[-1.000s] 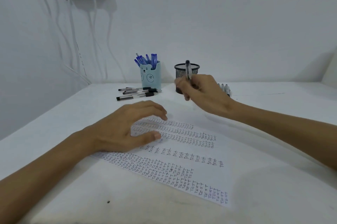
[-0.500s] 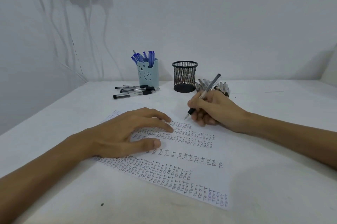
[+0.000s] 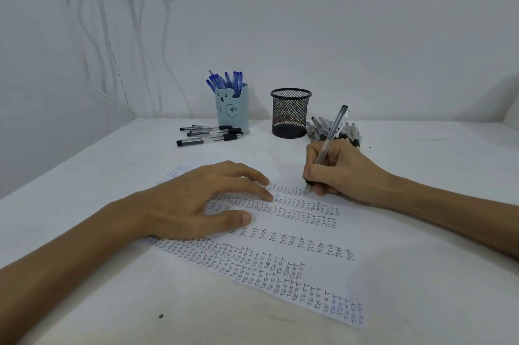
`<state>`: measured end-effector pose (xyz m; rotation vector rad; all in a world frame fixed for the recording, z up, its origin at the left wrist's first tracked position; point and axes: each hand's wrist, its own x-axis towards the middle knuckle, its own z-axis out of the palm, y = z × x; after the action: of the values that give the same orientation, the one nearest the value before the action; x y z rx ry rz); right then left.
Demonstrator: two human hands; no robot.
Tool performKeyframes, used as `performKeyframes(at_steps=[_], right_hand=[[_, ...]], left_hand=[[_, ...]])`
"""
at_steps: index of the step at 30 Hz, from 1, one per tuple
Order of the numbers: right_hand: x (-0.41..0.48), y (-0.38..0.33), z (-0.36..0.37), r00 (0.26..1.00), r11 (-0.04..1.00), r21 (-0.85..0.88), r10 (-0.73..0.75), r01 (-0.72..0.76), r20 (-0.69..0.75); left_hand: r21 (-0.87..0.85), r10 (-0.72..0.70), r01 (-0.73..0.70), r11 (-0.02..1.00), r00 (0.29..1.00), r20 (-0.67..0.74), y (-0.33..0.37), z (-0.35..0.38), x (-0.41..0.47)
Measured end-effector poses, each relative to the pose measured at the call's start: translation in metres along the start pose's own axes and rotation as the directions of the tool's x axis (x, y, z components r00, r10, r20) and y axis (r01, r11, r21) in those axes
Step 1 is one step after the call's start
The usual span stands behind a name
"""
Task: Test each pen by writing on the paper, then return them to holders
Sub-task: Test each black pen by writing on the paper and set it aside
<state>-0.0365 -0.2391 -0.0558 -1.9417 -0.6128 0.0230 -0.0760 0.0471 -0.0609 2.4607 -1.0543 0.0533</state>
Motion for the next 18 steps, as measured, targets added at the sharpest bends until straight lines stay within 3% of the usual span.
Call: performKeyframes(at_steps=[6,18], right_hand=[[0.0010,0.0020,0.0006,0.999,0.998,-0.035,-0.050,0.051,0.020],[0.0021,0.0013,-0.0002,1.000,0.999,-0.043,0.014,-0.015,-0.006]], left_hand=[[0.017,0.031,-0.031,0.999,0.999,0.022,-0.0005,-0.0018,0.0004],[0.058,0.091,-0.094,0.994,0.994,0.060,-0.0039,-0.0054,0.0020]])
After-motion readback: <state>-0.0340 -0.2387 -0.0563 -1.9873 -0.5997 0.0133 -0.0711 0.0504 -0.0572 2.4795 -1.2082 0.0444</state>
